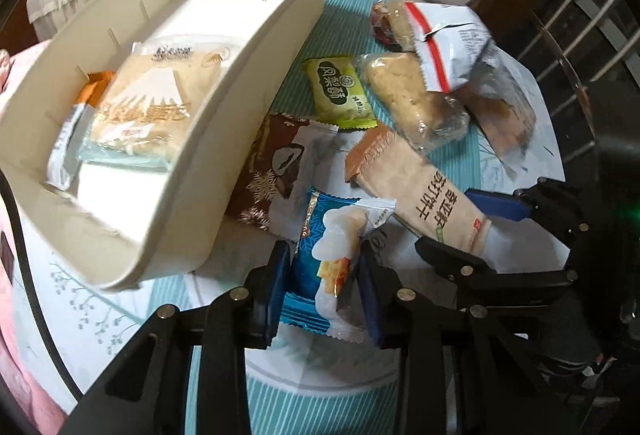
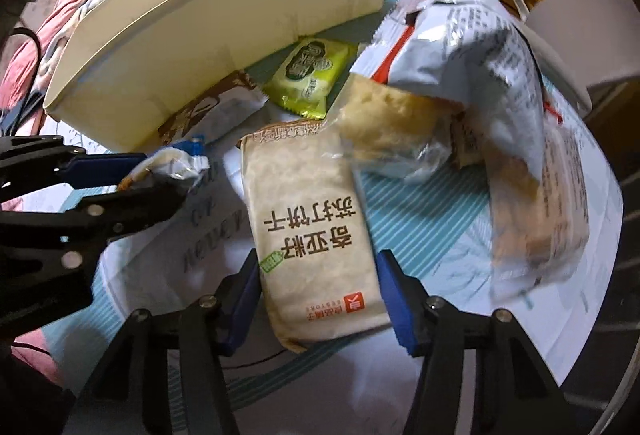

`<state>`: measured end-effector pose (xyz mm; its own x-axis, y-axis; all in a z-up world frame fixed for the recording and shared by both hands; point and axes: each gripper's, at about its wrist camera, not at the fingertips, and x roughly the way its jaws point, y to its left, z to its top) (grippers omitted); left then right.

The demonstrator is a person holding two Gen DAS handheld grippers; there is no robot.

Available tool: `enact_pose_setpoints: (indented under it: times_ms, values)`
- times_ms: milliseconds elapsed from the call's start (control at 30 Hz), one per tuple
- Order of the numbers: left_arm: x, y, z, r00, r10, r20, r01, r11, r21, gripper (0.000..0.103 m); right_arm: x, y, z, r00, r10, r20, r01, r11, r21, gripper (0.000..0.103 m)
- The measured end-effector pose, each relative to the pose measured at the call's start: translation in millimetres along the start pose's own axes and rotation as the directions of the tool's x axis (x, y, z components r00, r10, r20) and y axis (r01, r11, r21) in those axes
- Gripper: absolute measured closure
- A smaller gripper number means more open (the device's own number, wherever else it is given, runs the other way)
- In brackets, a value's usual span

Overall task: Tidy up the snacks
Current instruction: 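Grasp the brown paper biscuit pack with the right gripper while the left grasps the blue wafer packet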

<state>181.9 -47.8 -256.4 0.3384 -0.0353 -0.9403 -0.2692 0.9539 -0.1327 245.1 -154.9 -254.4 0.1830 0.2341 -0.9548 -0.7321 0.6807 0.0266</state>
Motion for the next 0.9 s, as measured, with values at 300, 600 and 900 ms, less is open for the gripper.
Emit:
enact_pose_setpoints:
  times_ms: [300,600,900]
  values:
    - [-40,-2,-11,1.0,-0.008,0.008,0.007,0.995,0.102,0.071,-16,5,-31,0.995,0.072,-0.073,-0.051,0.966,0.254,0.047]
    - [-73,-7,-17,0.995,-0.096,0.021,0.088,0.965,0.246,0.071,-42,19,-64,0.992,0.123,-0.038,-0.094,0.894,0.437,0.048]
    - [-103,19,-13,0.98,-0.196,0.019,0.179,0.926,0.332,0.071,-67,40,-87,0.996,0.073,0.051,-0.089,0.773,0.628,0.052]
